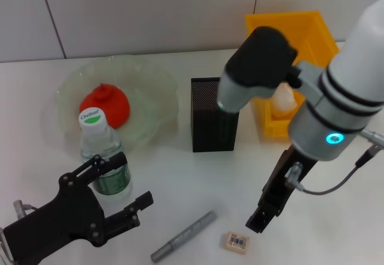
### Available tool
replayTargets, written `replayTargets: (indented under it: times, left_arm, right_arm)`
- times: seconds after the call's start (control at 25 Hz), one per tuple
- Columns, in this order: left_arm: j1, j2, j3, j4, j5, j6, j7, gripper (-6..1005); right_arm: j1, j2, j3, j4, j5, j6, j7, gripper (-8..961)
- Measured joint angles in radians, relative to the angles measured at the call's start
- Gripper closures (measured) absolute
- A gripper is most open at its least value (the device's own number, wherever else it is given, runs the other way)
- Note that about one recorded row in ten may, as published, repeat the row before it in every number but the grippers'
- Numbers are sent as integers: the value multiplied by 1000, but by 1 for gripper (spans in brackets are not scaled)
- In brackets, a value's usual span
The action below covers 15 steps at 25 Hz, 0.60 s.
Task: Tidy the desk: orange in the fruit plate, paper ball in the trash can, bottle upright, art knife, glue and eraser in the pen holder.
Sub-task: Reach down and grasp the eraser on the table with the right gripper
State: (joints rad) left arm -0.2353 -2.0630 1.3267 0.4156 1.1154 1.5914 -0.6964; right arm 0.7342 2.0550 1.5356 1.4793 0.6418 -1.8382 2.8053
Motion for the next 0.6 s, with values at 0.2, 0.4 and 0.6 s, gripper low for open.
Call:
replayTargets:
  times: [0.2, 0.4, 0.6]
  left_arm:
    - [2, 1, -2, 0, 5, -10, -1, 198]
    - [2, 8, 1, 0, 31, -12, -7, 198]
    - [0, 11, -2, -2, 69, -13, -17, 198]
  right_arm:
    - [21, 12, -51, -21, -18, 31, 37, 193]
    - [23, 18, -110, -28, -19, 67, 63, 194]
    - [24, 22, -137, -47, -11, 97, 73, 194]
